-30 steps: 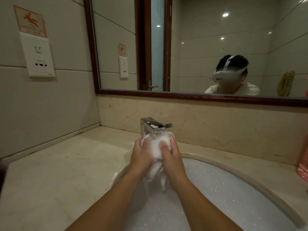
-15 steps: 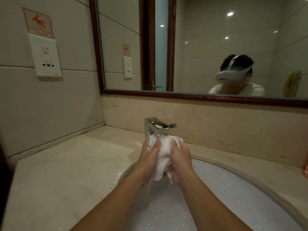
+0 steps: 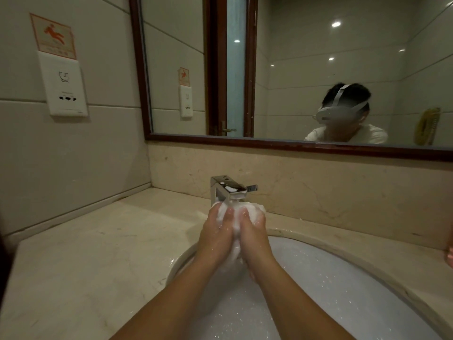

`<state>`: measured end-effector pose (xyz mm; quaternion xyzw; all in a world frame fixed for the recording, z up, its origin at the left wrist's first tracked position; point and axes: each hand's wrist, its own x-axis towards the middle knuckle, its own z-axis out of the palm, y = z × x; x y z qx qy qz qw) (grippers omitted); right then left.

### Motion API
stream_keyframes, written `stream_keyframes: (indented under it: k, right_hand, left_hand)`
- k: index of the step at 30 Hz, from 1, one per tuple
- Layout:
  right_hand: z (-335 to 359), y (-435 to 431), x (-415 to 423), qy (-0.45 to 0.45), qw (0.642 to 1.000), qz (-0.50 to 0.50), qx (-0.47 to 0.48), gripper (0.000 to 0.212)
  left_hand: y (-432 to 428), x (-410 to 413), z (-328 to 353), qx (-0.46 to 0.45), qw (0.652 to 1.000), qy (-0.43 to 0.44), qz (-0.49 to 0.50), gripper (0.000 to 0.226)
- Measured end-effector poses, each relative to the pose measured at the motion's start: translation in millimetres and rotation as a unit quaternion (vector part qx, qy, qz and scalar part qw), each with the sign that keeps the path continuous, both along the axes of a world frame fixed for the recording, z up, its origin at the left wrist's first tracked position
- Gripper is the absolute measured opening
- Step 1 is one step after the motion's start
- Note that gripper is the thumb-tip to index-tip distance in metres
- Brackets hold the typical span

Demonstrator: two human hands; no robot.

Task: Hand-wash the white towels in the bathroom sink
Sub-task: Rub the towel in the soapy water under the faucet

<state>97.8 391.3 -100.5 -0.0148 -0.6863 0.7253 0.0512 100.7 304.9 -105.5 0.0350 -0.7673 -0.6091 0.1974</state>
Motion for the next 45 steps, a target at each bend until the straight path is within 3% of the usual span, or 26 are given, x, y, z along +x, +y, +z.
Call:
stream_keyframes:
  k: [2,5,8,13,15,16,18,20,23,28,31,33,38,41,45]
  right_hand:
    - [1,0,4,0.029,0.999,-0.006,0.026,0.061]
    - [-1,5,7,0.035,0.999,0.01,0.036,0.052]
    - [-8,7,0,0.025,1.0,0.006,0.003,0.05]
    - [-2,1,-6,-0.065,0.988,-0.036,-0.137,0.098]
    - [-5,1,-11,-0.065,0.987,-0.043,-0.143,0.114]
    - [-5,-1,-10,-0.061,0.99,-0.041,-0.12,0.111]
    - [-3,-2,-8,-0.051,0.996,-0.029,-0.065,0.076]
    - [-4,0,-9,-0.056,0.996,-0.039,-0.054,0.061]
    - [-7,4,-10,-0.062,0.994,-0.029,-0.084,0.07]
    - [-7,14,-13,-0.048,0.986,-0.011,-0.162,0.076]
    - [-3,13,-12,-0.031,0.985,0.003,-0.172,0.046]
    - [-6,11,-12,-0.04,0.987,-0.002,-0.158,0.04]
    - [-7,15,-17,-0.027,0.983,-0.031,-0.179,0.042]
    - [-5,22,-16,-0.032,0.972,-0.002,-0.233,0.063]
    - [-7,29,-15,-0.039,0.973,0.014,-0.229,0.064]
  left_hand:
    - [0,0,0,-0.006,1.0,-0.007,-0.01,0.062]
    - [-2,-1,2,0.064,0.997,-0.033,-0.027,0.069]
    - [-6,1,5,0.114,0.992,-0.04,-0.026,0.057]
    - [-5,1,2,0.055,0.997,-0.043,-0.013,0.067]
    - [-4,0,2,0.046,0.998,-0.042,-0.013,0.071]
    - [-4,-1,3,0.034,0.999,-0.042,-0.005,0.074]
    - [-4,-6,-1,0.012,0.998,-0.055,0.011,0.076]
    - [-3,-7,-2,0.008,0.997,-0.073,0.01,0.056]
    - [-3,-4,1,0.042,0.996,-0.075,-0.009,0.035]
    - [-2,4,5,0.068,0.998,0.0,0.01,0.023]
    - [-1,10,7,0.089,0.996,0.012,0.013,0.036]
    - [-2,9,7,0.071,0.997,0.008,0.009,0.058]
    - [2,4,4,0.049,0.998,0.024,-0.017,0.07]
    - [4,1,3,0.056,0.997,0.021,-0.04,0.08]
    - [7,4,5,0.03,0.999,0.0,-0.045,0.046]
